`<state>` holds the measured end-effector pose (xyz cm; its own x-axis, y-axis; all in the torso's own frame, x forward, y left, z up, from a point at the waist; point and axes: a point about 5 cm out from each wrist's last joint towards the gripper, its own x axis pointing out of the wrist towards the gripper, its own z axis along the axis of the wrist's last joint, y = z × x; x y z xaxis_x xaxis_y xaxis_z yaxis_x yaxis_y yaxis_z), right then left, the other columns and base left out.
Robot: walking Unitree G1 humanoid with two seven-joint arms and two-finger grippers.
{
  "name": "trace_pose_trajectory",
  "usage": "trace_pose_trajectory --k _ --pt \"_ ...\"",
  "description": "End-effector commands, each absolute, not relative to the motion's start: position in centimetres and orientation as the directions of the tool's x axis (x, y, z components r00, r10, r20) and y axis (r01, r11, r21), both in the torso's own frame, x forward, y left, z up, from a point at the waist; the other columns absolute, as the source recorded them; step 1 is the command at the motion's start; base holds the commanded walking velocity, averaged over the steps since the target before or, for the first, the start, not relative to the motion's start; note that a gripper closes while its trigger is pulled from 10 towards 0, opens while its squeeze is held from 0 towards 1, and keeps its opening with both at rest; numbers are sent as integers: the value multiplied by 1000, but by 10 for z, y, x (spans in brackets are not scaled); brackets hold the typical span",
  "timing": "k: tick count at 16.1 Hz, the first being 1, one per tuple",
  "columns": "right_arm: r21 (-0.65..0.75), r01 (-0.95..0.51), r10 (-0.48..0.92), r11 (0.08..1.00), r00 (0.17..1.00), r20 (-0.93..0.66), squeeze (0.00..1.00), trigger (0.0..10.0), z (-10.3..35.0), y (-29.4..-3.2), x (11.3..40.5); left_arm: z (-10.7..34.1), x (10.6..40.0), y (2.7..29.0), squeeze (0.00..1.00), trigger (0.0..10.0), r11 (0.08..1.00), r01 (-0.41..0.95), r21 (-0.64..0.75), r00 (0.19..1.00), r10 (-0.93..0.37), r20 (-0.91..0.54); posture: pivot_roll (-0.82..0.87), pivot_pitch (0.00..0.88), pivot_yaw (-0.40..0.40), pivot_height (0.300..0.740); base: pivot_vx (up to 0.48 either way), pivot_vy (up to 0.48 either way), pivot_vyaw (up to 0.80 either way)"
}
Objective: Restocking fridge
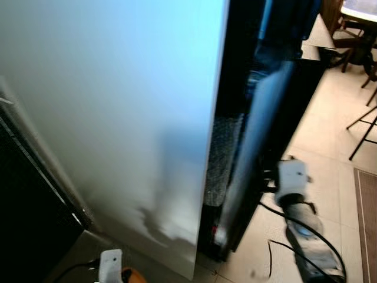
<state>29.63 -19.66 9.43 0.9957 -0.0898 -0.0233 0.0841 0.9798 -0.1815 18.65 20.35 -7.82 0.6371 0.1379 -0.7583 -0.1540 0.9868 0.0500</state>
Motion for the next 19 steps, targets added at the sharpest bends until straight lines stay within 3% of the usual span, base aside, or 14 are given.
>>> trace_pose_trajectory --k 1,6,9,14,16,19 --pt "-200 328 -339 923 940 -26 0 10000 96 -246 286 -91 162 201 0 10000 989 -138 56 544 123 -830 -127 0 -26 740 0 0 0" --pt "-254 488 -513 835 857 -41 0 10000 85 -272 261 -92 161 201 0 10000 989 -132 62 536 124 -835 -139 0 -31 740 0 0 0" --pt "-292 483 -534 825 836 -128 0 10000 66 -281 256 -93 156 203 0 10000 989 -137 62 536 126 -835 -145 0 -27 740 0 0 0" --pt "-374 279 -437 885 777 -453 0 10000 1 -286 243 -92 158 202 0 10000 989 -136 56 543 122 -830 -148 0 -21 740 0 0 0" --pt "-334 167 -349 928 705 -618 0 10000 -34 -270 220 -91 162 203 0 10000 989 -133 57 543 121 -831 -161 0 -5 740 0 0 0" --pt "-320 -5 -242 947 643 -727 0 10000 -60 -248 197 -90 163 209 0 10000 989 -133 62 539 125 -833 -149 0 3 740 0 0 0"
